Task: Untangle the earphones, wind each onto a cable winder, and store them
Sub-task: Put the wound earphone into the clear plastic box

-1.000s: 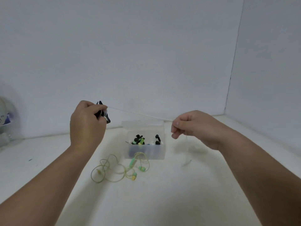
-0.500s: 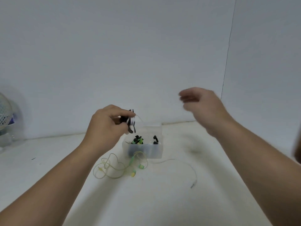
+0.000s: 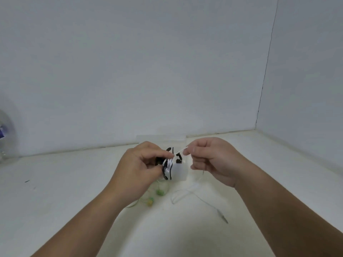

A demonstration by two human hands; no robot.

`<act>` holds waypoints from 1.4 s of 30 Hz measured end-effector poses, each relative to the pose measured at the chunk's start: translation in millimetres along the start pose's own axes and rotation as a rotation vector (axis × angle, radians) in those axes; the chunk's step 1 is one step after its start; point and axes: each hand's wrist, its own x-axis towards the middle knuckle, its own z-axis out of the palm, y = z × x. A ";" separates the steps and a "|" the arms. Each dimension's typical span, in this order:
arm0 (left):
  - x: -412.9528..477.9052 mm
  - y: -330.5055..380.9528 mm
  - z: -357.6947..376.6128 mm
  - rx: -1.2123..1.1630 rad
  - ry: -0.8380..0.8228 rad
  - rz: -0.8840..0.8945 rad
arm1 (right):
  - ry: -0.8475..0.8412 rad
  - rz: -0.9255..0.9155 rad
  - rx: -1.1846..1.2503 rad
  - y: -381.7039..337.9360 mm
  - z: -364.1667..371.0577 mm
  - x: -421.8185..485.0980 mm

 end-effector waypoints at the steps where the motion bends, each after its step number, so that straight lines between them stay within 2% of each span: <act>1: 1.8 -4.8 3.1 -0.008 -0.023 -0.001 | 0.037 0.001 0.038 2.6 -1.8 6.6; 4: 5.6 -15.5 12.7 -0.065 -0.073 -0.021 | 0.137 -0.011 0.021 13.8 -1.1 23.8; 8: 15.1 -30.8 23.7 -0.164 -0.076 -0.132 | 0.234 0.005 0.031 32.7 -4.0 43.5; 15: 36.6 -56.9 37.1 -0.186 -0.071 -0.229 | 0.339 0.086 0.031 69.3 -16.6 63.7; 18: 42.5 -65.8 40.1 -0.198 -0.108 -0.252 | 0.358 0.109 0.009 77.3 -17.9 69.0; 23: 41.9 -72.8 46.6 -0.152 -0.165 -0.227 | 0.445 -0.008 -0.114 73.2 -21.9 65.4; 26: 36.9 -72.8 46.1 -0.233 -0.118 -0.214 | 0.456 0.030 -0.178 77.3 -19.5 59.1; 28: 32.8 -76.5 44.1 -0.319 -0.043 -0.239 | 0.406 0.113 -0.226 80.6 -16.7 54.1; 32: 31.8 -76.5 42.8 -0.440 0.077 -0.269 | 0.186 0.212 -0.409 85.7 -6.5 46.7; 37: 33.9 -83.8 34.7 -0.356 0.275 -0.277 | -0.041 0.146 -0.593 81.9 9.0 45.0; 40: 34.0 -82.6 33.0 -0.290 0.285 -0.267 | -0.157 0.092 -0.611 77.4 15.7 41.9; 42: 32.3 -80.2 35.0 -0.232 0.255 -0.250 | -0.170 0.041 -0.622 73.4 18.5 39.1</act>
